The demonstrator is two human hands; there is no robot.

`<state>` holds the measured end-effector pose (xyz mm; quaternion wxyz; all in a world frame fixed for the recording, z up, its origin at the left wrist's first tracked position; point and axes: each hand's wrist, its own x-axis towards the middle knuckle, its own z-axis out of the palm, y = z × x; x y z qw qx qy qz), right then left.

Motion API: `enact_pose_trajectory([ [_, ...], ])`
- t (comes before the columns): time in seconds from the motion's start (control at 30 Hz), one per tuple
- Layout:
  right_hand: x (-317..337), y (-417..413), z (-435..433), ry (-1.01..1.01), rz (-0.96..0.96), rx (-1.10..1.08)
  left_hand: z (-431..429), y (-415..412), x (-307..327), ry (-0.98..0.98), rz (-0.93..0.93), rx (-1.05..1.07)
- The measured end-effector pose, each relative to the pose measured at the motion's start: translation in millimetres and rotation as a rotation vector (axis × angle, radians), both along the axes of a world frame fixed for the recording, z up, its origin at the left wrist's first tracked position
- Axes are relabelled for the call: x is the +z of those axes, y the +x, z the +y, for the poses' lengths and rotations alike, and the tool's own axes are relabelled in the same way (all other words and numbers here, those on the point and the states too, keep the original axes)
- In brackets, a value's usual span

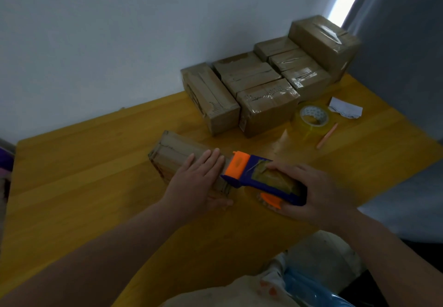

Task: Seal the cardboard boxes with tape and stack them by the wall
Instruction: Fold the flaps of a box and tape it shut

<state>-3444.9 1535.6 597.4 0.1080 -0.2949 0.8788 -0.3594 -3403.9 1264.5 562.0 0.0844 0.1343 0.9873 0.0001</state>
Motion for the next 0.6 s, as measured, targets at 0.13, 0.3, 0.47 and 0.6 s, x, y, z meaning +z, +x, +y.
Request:
enact_pose_trajectory([
  [0.13, -1, 2, -1, -0.029, 0.014, -0.023, 6, 0, -3, -0.023, 0.089, 0.030],
  [0.3, -9, 3, -15, -0.032, 0.005, -0.036, -10, -8, -4, -0.057, 0.130, -0.033],
  [0.47, -9, 2, -20, -0.047, 0.004, -0.013, -20, -11, -5, -0.092, 0.078, -0.034],
  [0.6, 1, 4, -4, -0.023, 0.024, 0.022, -21, -12, -4, -0.089, 0.072, -0.037],
])
